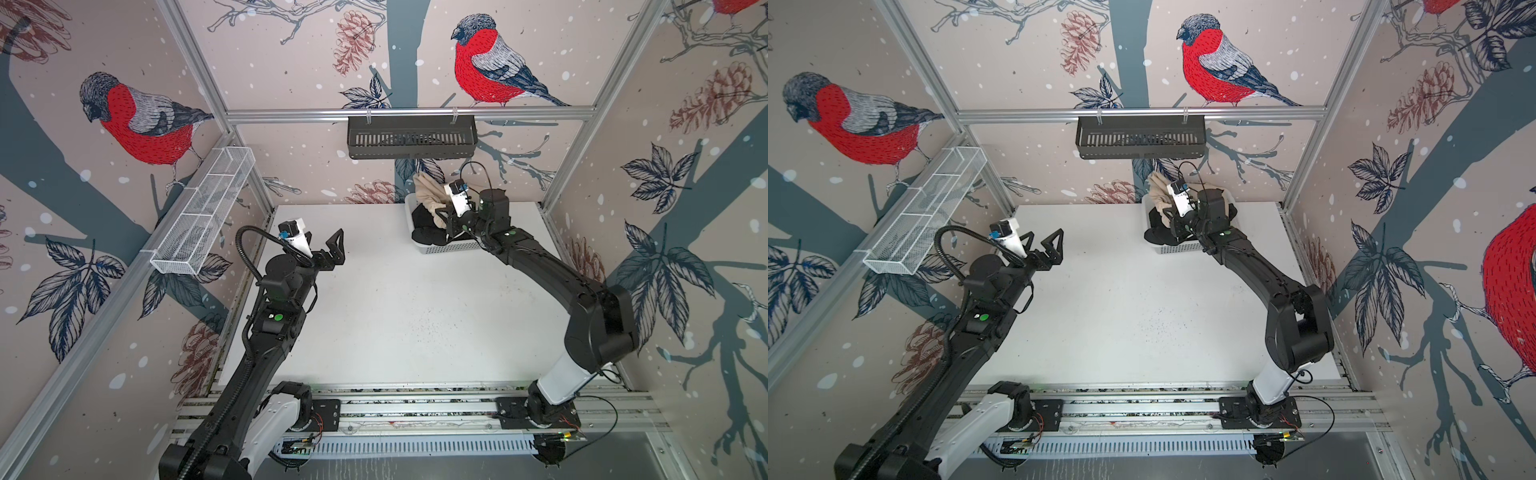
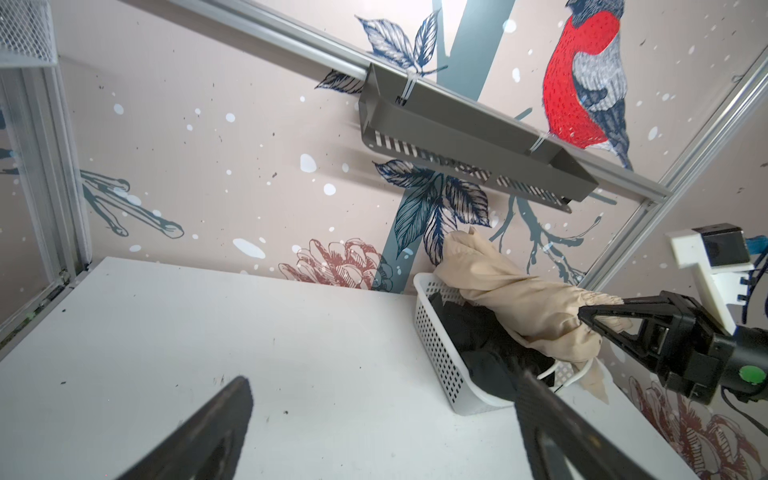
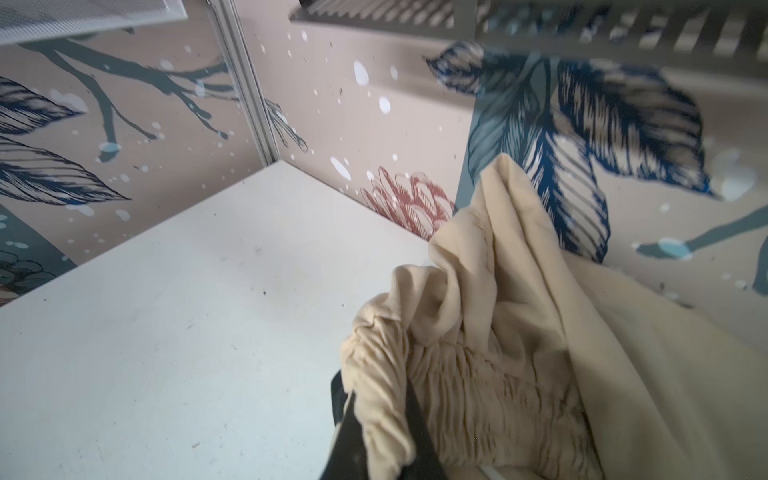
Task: Fold and stack the shorts
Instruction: 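Reach the right gripper into the basket and grasp the beige shorts, then lift the beige shorts out with the right gripper and drop them on the table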
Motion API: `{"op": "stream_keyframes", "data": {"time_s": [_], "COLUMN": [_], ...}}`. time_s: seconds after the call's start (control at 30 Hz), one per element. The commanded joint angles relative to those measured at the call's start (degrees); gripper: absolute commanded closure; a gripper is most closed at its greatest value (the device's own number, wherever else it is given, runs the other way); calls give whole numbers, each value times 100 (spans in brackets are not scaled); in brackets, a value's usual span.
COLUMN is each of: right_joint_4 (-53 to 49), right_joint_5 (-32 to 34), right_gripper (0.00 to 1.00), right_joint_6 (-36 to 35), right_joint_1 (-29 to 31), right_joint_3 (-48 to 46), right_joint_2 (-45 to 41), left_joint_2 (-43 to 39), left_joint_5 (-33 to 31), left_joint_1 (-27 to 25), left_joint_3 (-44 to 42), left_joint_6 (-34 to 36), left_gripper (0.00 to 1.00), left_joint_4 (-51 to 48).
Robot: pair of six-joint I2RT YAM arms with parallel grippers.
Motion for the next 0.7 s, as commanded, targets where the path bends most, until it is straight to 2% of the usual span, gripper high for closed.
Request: {"op": "stream_keyframes", "data": {"time_s": [0.0, 0.17, 0.33, 0.47, 0.67], "right_joint_4": [311, 7, -305, -321, -165], "right_joint_5": [-551, -543, -593, -508, -13], "right_gripper": [96, 97, 96, 96, 96], "right_joint_6": [43, -245, -580, -616, -399], "right_joint_1": [100, 604, 1376, 1822, 1965], "right_joint_3": [270, 708, 908, 689, -73], "right_joint_2": [-321, -717, -1035, -1052, -485], "left_joint_2": [-240, -337, -229, -192, -341], "left_joint_5": [16, -281, -338, -778, -57], "left_joint_1": [-2, 2, 7, 39, 345], "left_joint_3": [45, 76, 293, 333, -8], "left_joint_6": [-149, -147, -50, -520, -1099], "left_gripper": [2, 2, 2, 2, 2], "left_joint_4": [-65, -251, -502, -597, 59]}}
